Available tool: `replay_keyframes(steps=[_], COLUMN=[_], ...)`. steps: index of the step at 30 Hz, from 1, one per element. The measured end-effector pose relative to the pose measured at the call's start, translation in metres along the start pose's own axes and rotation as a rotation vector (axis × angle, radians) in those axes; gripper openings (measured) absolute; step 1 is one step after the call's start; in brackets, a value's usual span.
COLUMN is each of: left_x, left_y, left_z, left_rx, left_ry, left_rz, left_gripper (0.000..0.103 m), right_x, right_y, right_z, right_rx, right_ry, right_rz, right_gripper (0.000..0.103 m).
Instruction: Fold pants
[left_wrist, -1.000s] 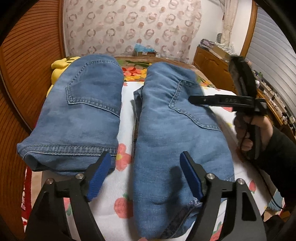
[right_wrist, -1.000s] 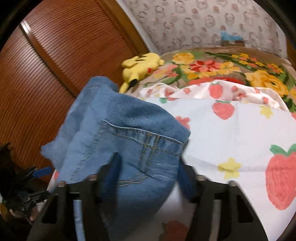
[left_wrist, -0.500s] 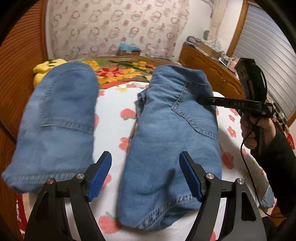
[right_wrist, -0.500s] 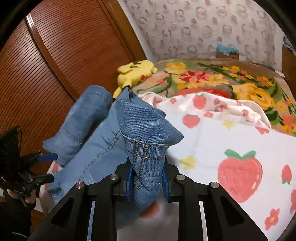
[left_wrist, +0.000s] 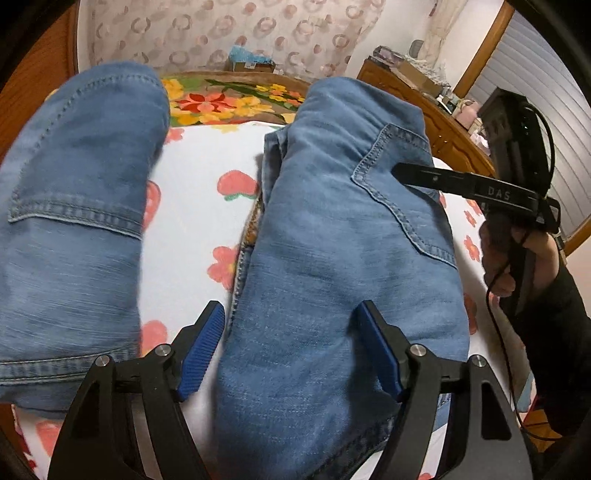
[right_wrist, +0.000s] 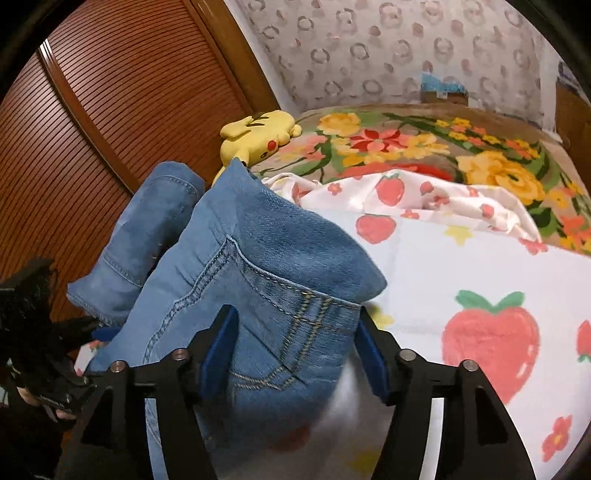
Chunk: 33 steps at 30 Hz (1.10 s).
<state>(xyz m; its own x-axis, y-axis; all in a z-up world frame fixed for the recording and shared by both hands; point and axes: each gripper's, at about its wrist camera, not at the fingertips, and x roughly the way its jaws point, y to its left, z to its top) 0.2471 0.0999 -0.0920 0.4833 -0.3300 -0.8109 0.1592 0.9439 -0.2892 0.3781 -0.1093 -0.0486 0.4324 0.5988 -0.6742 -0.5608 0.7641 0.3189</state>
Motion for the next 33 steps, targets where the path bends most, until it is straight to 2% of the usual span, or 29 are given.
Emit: replay_keyframes(steps=[3,8,12,13,14,15,18,20,26,33], left_x=[0.001,-0.001,-0.006,-0.007,-0.009,-0.011,-0.020,-0.026,-0.044,-0.098], left_y=[0.003,-0.001,-0.005,-0.006,-0.007,-0.006,-0.001,0.003,0.006,0.021], left_z=[-0.001,-0.003,-0.005,-0.006,-0.007,-0.007,-0.010,-0.011,-0.019,-0.018], left_rx=[-0.008,0.016,0.039,0.045,0.052,0.056,0.045,0.026,0.009,-0.029], left_ry=[0.000,-0.006,-0.016,-0.020,-0.026,-0.031,-0.058,-0.072,-0.117,-0.267], left_rz=[-0.025,-0.022,-0.010,-0.008,-0.003,0.000,0.002,-0.007,-0.027,-0.038], left_gripper=[0.072,0.068,0.062,0.058,0.056,0.050,0.030,0.022,0.016,0.013], right_x=[0.011,0.020,0.020,0.019,0.018,0.015,0.002,-0.009,-0.038,-0.070], right_y=[0.004,0.003,0.003,0.004,0.004,0.005,0.011,0.020,0.069,0.141], right_z=[0.002,0.002,0.003,0.003,0.003,0.003,0.006,0.008,0.026,0.052], right_rx=[-0.011,-0.019,-0.034,-0.038,-0.045,-0.054,-0.086,-0.109,-0.219,-0.393], right_ry=[0.005,-0.003,0.000,0.000,-0.004,-0.008,-0.042,-0.069,-0.121,-0.173], right_rz=[0.006,0.011,0.017,0.020,0.021,0.023,0.031,0.047,0.090,0.107], right_gripper=[0.071,0.072,0.057,0.054,0.045,0.035,0.025,0.024,0.023,0.022])
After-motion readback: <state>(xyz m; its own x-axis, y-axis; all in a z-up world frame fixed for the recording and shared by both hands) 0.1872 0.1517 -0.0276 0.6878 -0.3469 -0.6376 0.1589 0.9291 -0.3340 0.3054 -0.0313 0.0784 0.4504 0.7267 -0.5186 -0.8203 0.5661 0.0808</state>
